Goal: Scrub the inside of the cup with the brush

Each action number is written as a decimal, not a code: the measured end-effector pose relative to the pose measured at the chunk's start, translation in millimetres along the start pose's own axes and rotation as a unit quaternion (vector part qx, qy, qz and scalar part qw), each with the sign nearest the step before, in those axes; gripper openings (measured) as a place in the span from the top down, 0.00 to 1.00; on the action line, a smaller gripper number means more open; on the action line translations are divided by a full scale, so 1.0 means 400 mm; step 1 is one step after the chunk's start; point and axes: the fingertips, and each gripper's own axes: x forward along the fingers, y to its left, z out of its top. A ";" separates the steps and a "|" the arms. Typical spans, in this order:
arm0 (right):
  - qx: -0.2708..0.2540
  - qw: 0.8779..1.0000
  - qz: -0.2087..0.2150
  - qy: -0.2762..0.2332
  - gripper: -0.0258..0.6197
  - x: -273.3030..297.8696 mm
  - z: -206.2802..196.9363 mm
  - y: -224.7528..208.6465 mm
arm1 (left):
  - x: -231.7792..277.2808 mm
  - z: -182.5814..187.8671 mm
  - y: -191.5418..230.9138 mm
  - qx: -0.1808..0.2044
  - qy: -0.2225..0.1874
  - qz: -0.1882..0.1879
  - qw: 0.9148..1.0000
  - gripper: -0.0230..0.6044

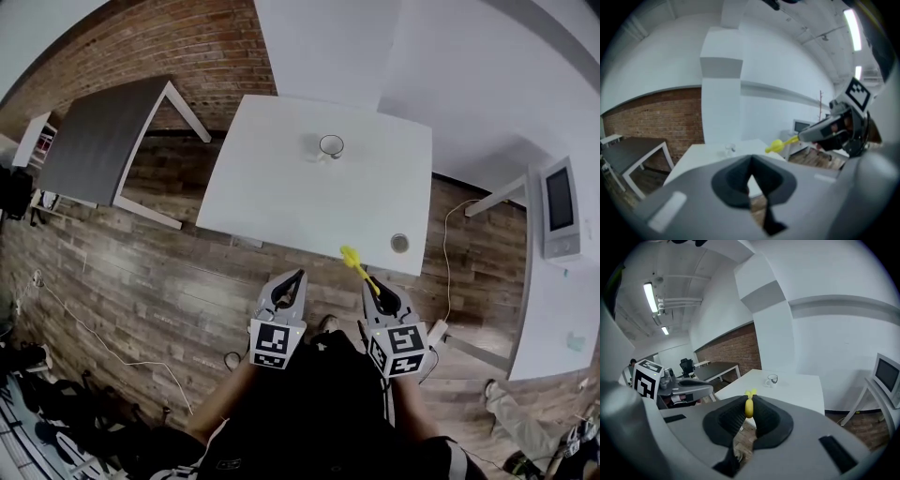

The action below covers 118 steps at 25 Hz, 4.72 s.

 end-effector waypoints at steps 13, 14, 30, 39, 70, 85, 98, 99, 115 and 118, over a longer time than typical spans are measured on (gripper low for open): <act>0.018 0.999 -0.036 0.031 0.91 0.278 0.138 -0.085 | 0.287 0.035 0.229 0.005 0.014 -0.054 0.998 0.96; 0.020 0.998 -0.041 0.035 0.91 0.309 0.154 -0.090 | 0.316 0.040 0.256 0.007 0.017 -0.062 0.998 0.96; 0.044 0.992 -0.084 0.084 0.91 0.592 0.294 -0.214 | 0.647 -0.029 0.414 0.028 0.088 -0.166 0.982 0.96; 0.040 0.990 -0.039 0.129 0.91 0.723 0.255 -0.307 | 0.830 -0.142 0.399 0.067 0.146 -0.172 0.972 0.80; -0.073 0.944 0.058 0.316 0.91 1.048 0.097 -0.370 | 0.965 -0.183 0.369 0.110 0.155 -0.192 0.963 0.87; -0.178 0.896 0.140 0.382 0.91 0.915 0.185 -0.351 | 0.969 -0.180 0.362 0.122 0.169 -0.189 0.960 0.87; -0.185 0.878 0.134 0.421 0.91 1.003 0.068 -0.367 | 0.971 -0.179 0.361 0.124 0.172 -0.188 0.959 0.87; -0.190 0.876 0.133 0.423 0.91 0.997 0.072 -0.373 | 0.971 -0.179 0.361 0.124 0.172 -0.189 0.959 0.87; -0.342 0.792 0.180 0.473 0.91 0.905 0.146 -0.377 | 0.978 -0.178 0.345 0.131 0.171 -0.196 0.957 0.87; -0.342 0.782 0.191 0.485 0.91 0.933 0.104 -0.373 | 0.979 -0.178 0.345 0.132 0.170 -0.195 0.957 0.87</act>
